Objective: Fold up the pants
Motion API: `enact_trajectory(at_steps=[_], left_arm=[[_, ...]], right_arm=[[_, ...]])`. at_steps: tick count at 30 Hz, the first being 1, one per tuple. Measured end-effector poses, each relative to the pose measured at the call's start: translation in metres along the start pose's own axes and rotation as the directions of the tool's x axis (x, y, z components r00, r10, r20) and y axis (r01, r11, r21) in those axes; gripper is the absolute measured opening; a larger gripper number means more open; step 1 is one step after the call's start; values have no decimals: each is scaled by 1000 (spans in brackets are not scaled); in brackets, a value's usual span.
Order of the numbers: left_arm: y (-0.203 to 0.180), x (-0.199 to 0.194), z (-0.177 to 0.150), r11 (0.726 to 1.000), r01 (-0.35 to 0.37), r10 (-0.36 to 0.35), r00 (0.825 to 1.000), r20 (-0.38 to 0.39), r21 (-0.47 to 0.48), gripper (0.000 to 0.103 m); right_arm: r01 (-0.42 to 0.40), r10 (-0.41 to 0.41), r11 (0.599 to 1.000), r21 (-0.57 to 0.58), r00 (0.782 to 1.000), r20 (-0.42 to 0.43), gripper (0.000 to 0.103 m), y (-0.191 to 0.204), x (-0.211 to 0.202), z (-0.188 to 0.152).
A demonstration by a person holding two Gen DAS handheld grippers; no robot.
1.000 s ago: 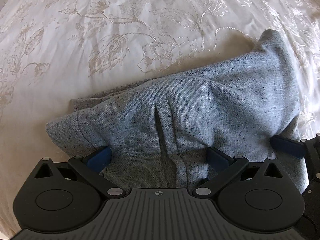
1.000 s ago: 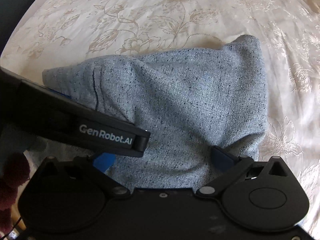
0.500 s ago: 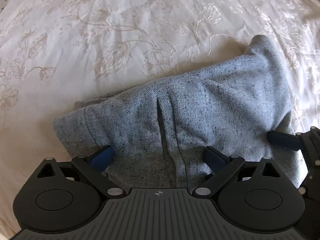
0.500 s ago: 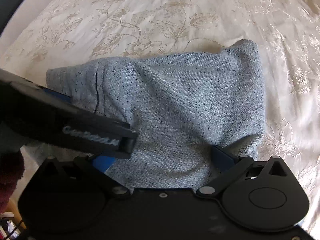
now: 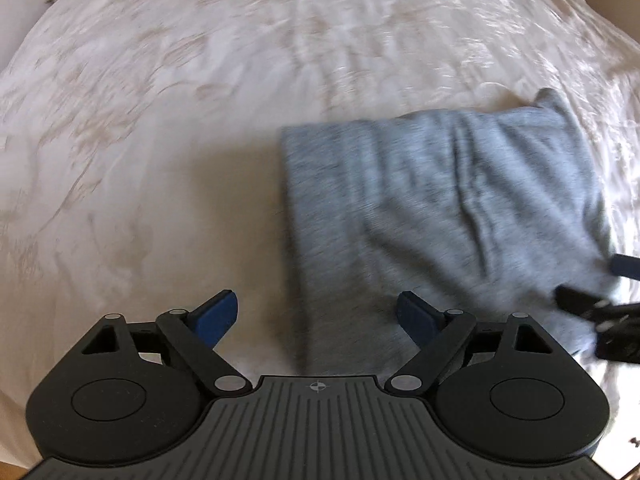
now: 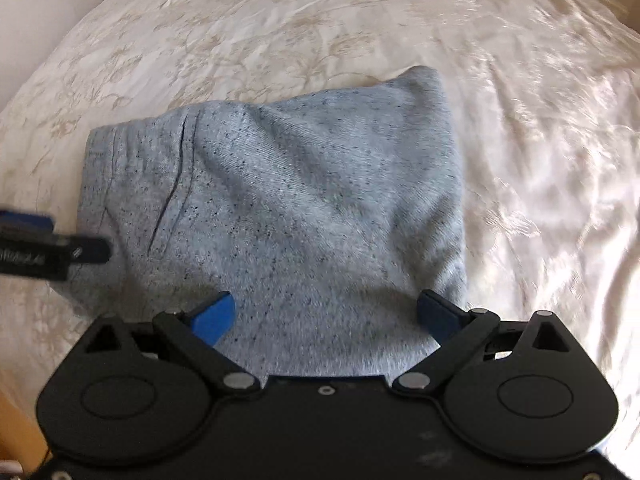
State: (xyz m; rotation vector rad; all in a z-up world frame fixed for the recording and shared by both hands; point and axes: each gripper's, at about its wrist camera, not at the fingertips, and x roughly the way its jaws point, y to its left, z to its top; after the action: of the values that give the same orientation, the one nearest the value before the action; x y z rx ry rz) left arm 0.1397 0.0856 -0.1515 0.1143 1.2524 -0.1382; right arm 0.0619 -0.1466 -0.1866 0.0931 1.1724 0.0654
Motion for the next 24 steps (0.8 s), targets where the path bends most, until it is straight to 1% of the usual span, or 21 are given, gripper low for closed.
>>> enact_trajectory(at_steps=[2,6,8,11,15,17,19,22,24], left_arm=[[10,2,0,1000,16,-16,1000,14,1,88],[16,13,7,999,42,-42,998,36,10,88],[18,19,8,996,85,-85,996,38,4,88],[17,32,17,988,154,-154,988,27,-1,89],[16,51,29,977,213,-213,977,-4,-34,93],[15,56,31,973,227,-228,974,-12,-40,99],[12,60,33,972,232,-232,973,-15,-34,100],[8,62,35,969,246,-246,969,-7,-18,100],[6,62,34,966,255,-255,967,2,-27,100]], right_arm=[[22,-23,999,36,1000,19,103,-2,-6,-1],[46,-54,989,138,997,51,103,-20,-19,-3],[51,-61,986,161,996,61,103,-29,-24,-5],[51,-63,985,166,996,63,103,-39,-26,-6],[26,-37,989,146,997,71,103,-54,-25,0],[-16,6,989,145,998,67,103,-62,-21,7],[-75,68,985,156,996,51,103,-73,-11,14],[-110,108,981,161,994,19,103,-86,6,24],[-134,136,979,152,991,-6,103,-93,19,30]])
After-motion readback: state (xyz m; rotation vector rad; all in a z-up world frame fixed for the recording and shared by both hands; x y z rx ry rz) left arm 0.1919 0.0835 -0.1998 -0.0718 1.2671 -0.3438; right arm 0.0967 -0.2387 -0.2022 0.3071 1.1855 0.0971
